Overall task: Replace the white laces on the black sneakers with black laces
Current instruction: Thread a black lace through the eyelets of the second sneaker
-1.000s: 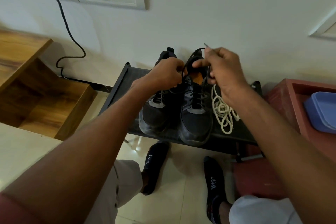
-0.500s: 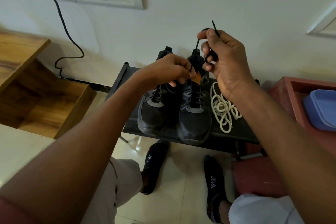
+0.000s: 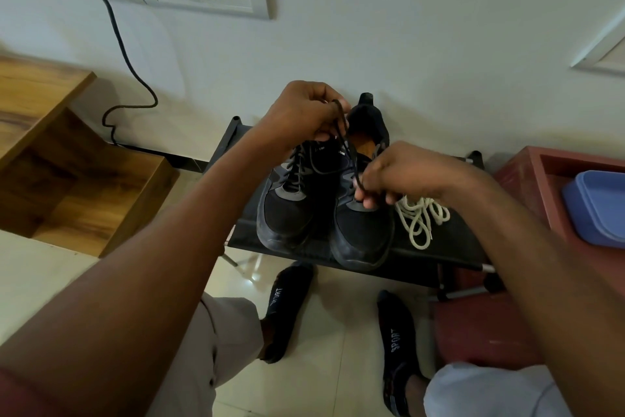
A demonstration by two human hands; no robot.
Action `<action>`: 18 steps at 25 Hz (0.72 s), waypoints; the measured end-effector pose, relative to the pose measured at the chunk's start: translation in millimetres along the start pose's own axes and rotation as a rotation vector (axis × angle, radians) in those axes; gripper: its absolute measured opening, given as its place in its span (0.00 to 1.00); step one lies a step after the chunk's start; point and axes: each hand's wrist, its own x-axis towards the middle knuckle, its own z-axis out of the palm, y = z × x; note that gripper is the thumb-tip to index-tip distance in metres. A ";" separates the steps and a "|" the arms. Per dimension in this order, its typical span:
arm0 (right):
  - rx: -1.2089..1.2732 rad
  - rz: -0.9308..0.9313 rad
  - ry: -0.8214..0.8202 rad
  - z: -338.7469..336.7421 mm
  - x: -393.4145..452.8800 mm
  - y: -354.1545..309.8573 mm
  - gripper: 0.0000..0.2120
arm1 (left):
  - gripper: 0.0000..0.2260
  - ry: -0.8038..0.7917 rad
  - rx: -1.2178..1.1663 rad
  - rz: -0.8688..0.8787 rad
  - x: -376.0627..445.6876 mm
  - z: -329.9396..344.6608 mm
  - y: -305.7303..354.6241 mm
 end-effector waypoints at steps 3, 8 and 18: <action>-0.156 -0.095 0.025 10.2 3.0 -0.1 0.08 | 0.11 -0.003 -0.041 -0.001 -4.3 -9.5 6.7; -0.530 -0.187 0.437 35.0 25.6 -3.9 0.14 | 0.11 0.054 -0.086 0.032 -15.3 -22.0 13.4; -0.036 0.020 0.408 28.9 15.7 -11.6 0.41 | 0.20 0.440 -0.565 0.041 -17.7 -40.0 24.3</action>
